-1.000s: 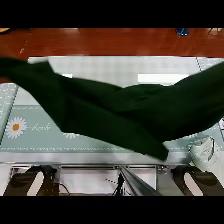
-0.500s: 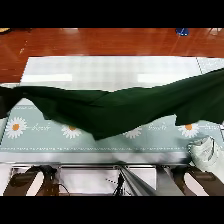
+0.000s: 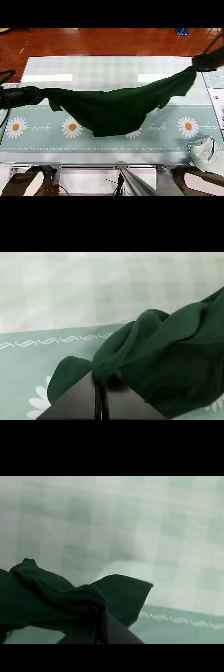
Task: Fold the shirts.
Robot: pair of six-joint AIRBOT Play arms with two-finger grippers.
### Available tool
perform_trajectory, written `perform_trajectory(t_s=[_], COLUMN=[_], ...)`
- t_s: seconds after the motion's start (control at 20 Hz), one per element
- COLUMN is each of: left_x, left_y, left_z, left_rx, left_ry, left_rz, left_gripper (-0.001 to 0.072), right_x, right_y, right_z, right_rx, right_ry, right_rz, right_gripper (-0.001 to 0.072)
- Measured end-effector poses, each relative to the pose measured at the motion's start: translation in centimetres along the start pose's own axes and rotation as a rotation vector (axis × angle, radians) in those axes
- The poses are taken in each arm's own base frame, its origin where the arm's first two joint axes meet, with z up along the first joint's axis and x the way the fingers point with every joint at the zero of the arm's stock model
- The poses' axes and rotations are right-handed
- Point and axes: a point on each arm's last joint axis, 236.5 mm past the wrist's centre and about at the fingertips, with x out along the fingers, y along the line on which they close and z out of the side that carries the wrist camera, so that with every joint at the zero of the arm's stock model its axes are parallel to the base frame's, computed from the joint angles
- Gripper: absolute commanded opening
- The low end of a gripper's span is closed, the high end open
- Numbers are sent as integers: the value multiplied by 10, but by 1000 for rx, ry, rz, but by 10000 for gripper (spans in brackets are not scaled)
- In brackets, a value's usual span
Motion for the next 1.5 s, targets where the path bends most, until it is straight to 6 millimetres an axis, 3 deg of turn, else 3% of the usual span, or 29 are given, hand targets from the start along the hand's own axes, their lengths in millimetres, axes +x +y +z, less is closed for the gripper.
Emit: perform_trajectory(t_s=[0.2,0.25,0.35,0.4,0.5,0.6,0.65,0.7,0.8,0.9,1.2,1.35,1.5], left_x=[46,58,78,84,84,70,61,52,41,41,68,84,104], left_y=[13,15,16,16,16,16,13,11,7,1,-43,-59,-71], left_z=[7,6,7,6,12,24,23,18,-5,-43,-167,-198,-210], left_rx=[-124,-151,-202,-222,-247,-245,-240,-237,-229,-243,-314,-290,-285], left_ry=[26,38,52,65,77,86,111,145,234,343,613,646,627], left_rz=[-40,-53,-84,-99,-130,-161,-182,-202,-223,-243,-340,-338,-327], left_gripper=[22,55,226,268,268,280,429,470,473,526,526,524,524], right_x=[35,39,45,46,48,50,50,50,51,51,51,50,50], right_y=[1,2,2,2,3,3,3,3,3,3,4,5,5], right_z=[15,18,22,23,24,23,23,22,22,20,15,14,13], right_rx=[10,12,15,16,17,16,16,16,16,16,16,16,16], right_ry=[-11,-19,-28,-33,-33,-28,-26,-23,-20,-15,5,11,14], right_rz=[26,31,36,37,39,40,41,41,41,42,47,48,48], right_gripper=[25,25,25,25,25,25,25,25,25,25,25,26,26])
